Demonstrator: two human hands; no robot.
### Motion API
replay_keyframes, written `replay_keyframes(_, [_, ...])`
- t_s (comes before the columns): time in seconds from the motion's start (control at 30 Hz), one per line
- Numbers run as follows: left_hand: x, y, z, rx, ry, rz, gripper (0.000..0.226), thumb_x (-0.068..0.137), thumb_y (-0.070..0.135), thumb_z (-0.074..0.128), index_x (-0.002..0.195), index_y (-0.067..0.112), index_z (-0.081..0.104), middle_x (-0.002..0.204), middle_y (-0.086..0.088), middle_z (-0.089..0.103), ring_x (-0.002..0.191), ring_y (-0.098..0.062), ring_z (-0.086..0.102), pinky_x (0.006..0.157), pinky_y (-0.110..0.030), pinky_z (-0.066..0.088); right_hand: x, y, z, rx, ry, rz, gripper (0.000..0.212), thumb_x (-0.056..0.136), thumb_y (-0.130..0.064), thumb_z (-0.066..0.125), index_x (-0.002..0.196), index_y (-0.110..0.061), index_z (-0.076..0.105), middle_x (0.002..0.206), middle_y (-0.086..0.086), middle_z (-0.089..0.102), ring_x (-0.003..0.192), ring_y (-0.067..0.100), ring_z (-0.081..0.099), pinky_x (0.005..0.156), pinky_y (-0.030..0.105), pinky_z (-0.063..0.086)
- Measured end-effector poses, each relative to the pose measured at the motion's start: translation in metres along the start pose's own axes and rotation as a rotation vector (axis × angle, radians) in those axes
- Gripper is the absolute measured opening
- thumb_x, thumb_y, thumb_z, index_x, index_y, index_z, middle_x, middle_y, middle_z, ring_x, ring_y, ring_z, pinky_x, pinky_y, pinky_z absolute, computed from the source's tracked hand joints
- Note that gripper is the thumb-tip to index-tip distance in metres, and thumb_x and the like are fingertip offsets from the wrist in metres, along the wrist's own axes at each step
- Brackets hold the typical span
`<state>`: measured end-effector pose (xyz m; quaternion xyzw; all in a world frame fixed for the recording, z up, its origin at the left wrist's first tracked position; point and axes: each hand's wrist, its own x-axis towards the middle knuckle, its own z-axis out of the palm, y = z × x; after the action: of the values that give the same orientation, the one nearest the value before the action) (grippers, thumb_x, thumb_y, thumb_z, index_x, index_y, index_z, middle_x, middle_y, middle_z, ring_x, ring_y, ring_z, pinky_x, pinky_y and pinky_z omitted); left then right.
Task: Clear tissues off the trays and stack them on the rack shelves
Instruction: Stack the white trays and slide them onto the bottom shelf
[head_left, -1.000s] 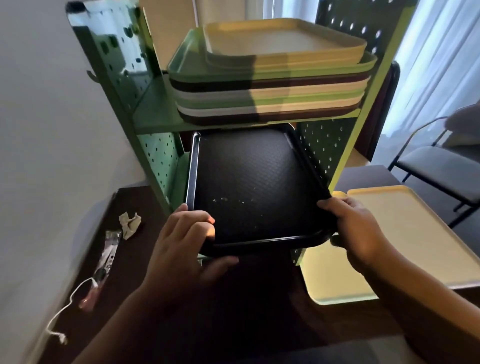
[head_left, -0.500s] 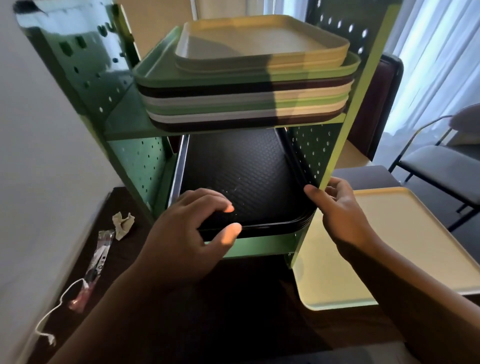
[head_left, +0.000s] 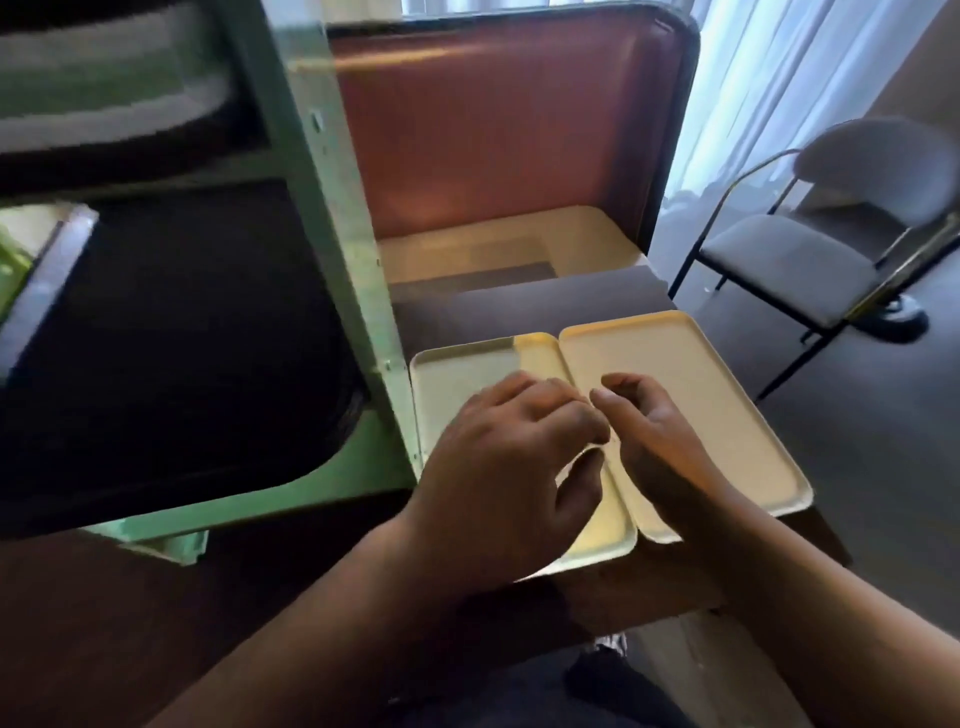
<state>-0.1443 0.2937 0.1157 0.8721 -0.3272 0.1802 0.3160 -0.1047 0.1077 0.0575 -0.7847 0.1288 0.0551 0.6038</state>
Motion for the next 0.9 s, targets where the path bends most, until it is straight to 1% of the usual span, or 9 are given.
replay_keyframes(0.07, [0.019,0.001,0.044,-0.106,-0.192,-0.229,0.027,0.09,0.023,0.069,0.116,0.018,0.071,0.114,0.001,0.071,0.104,-0.018,0.062,0.09,-0.025,0.046,0.025,0.026,-0.029,-0.073,0.044,0.051,0.036,0.103,-0.034,0.059,0.135,-0.018,0.055,0.122,0.0,0.063,0.104,0.009,0.062,0.08,0.021,0.048])
replay_keyframes(0.13, [0.034,-0.004,0.095,-0.183,-0.395,-0.461,0.04,0.094,0.025,0.067,0.134,0.021,0.062,0.13,0.003,0.064,0.115,-0.013,0.059,0.096,-0.021,0.044,0.053,0.056,-0.058,-0.175,0.083,0.128,0.046,0.099,-0.041,0.062,0.139,-0.018,0.055,0.136,0.008,0.058,0.119,0.023,0.059,0.098,0.039,0.051])
replay_keyframes(0.2, [0.043,-0.011,0.146,-0.224,-0.539,-0.649,0.052,0.096,0.027,0.066,0.145,0.022,0.051,0.141,0.0,0.058,0.122,-0.014,0.058,0.102,-0.025,0.045,0.08,0.084,-0.088,-0.304,0.102,0.244,0.058,0.092,-0.047,0.064,0.142,-0.02,0.054,0.146,0.013,0.051,0.129,0.032,0.054,0.108,0.054,0.049])
replay_keyframes(0.33, [0.054,-0.017,0.23,-0.202,-0.694,-0.932,0.067,0.095,0.03,0.062,0.155,0.017,0.036,0.159,-0.007,0.039,0.142,-0.024,0.045,0.115,-0.033,0.037,0.119,0.123,-0.142,-0.56,0.1,0.4,0.069,0.089,-0.045,0.06,0.151,-0.019,0.046,0.153,0.016,0.044,0.139,0.04,0.043,0.114,0.053,0.041])
replay_keyframes(0.4, [0.055,-0.017,0.256,-0.156,-0.731,-1.041,0.067,0.095,0.03,0.06,0.155,0.015,0.036,0.16,-0.009,0.035,0.143,-0.028,0.043,0.115,-0.035,0.037,0.132,0.14,-0.163,-0.671,0.101,0.447,0.069,0.093,-0.042,0.058,0.155,-0.017,0.041,0.155,0.016,0.039,0.141,0.04,0.037,0.115,0.051,0.039])
replay_keyframes(0.6, [0.059,-0.019,0.287,0.006,-0.736,-1.157,0.053,0.093,0.027,0.054,0.143,0.012,0.048,0.148,-0.012,0.044,0.133,-0.032,0.048,0.108,-0.042,0.045,0.149,0.177,-0.204,-0.68,0.088,0.526,0.062,0.092,-0.03,0.052,0.152,-0.02,0.04,0.14,0.012,0.052,0.129,0.036,0.043,0.103,0.05,0.046])
replay_keyframes(0.7, [0.06,-0.019,0.291,0.027,-0.73,-1.178,0.057,0.093,0.027,0.053,0.147,0.011,0.045,0.151,-0.011,0.044,0.138,-0.033,0.044,0.112,-0.041,0.041,0.15,0.182,-0.214,-0.662,0.129,0.437,0.057,0.092,-0.027,0.05,0.149,-0.019,0.045,0.138,0.011,0.057,0.13,0.035,0.044,0.107,0.054,0.045])
replay_keyframes(0.8, [0.06,-0.018,0.292,0.02,-0.726,-1.2,0.061,0.094,0.027,0.054,0.151,0.013,0.041,0.155,-0.01,0.041,0.141,-0.034,0.039,0.114,-0.04,0.037,0.155,0.179,-0.22,-0.629,0.163,0.432,0.052,0.094,-0.029,0.053,0.145,-0.018,0.05,0.137,0.011,0.056,0.128,0.034,0.048,0.106,0.051,0.047])
replay_keyframes(0.9, [0.057,-0.016,0.293,-0.002,-0.698,-1.227,0.066,0.092,0.029,0.057,0.153,0.015,0.039,0.157,-0.008,0.038,0.142,-0.033,0.038,0.115,-0.039,0.036,0.165,0.166,-0.228,-0.484,0.147,0.481,0.031,0.095,-0.034,0.054,0.117,-0.014,0.065,0.117,0.01,0.067,0.097,0.028,0.064,0.082,0.044,0.057])
